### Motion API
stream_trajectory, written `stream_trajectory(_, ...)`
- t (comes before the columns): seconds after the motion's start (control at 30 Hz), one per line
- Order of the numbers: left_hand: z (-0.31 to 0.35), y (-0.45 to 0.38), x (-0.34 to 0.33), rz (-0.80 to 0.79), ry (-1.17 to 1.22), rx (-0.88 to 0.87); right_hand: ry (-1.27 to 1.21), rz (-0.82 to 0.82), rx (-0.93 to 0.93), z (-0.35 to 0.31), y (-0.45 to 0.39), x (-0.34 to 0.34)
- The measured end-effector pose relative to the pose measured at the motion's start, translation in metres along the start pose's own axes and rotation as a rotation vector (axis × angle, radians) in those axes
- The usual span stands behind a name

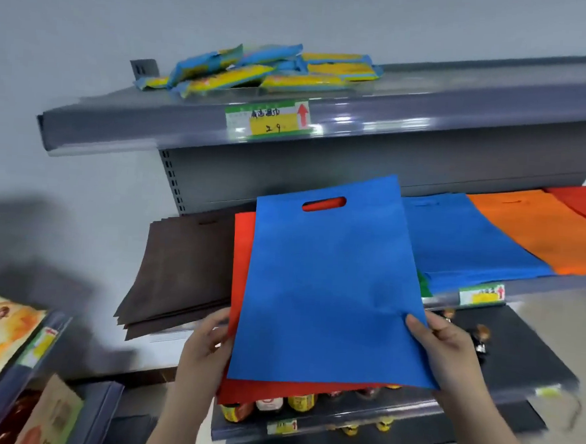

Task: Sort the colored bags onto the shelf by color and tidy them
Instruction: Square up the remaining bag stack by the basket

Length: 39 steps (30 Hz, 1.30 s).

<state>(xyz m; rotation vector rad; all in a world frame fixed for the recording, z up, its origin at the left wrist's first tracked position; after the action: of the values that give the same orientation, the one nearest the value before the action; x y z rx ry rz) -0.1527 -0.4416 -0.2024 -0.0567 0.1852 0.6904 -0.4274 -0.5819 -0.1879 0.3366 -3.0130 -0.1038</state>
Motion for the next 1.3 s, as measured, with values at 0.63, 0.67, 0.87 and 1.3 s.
stream_trajectory(0.63, -0.022, -0.026, -0.161, 0.175, 0.168, -0.179, 0.113, 0.026, -0.004, 0.008, -0.101, 0.211)
stream_trajectory(0.67, -0.022, -0.028, -0.166, 0.193, 0.161, -0.19, 0.158, 0.034, 0.001, 0.008, -0.112, 0.221)
stream_trajectory(0.87, -0.016, -0.037, -0.189, 0.276, 0.108, -0.29, 0.432, 0.055, 0.041, 0.005, -0.173, 0.256)
stream_trajectory(1.3, -0.001, -0.092, -0.196, 0.408, 0.235, -0.337, 0.929, 0.095, 0.099, -0.017, -0.273, 0.266)
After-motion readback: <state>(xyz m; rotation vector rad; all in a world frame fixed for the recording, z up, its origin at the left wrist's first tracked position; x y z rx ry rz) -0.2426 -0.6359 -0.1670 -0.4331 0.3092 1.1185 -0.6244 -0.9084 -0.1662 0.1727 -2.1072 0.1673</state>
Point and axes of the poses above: each hand's wrist, its own y-axis away from the middle knuckle, its own x-axis out of the back of the hand, z = x × y, the point moved 4 cm from there along -y, towards the middle knuckle, and after that the axes turned 14 degrees about y, right-handed, at the moved point
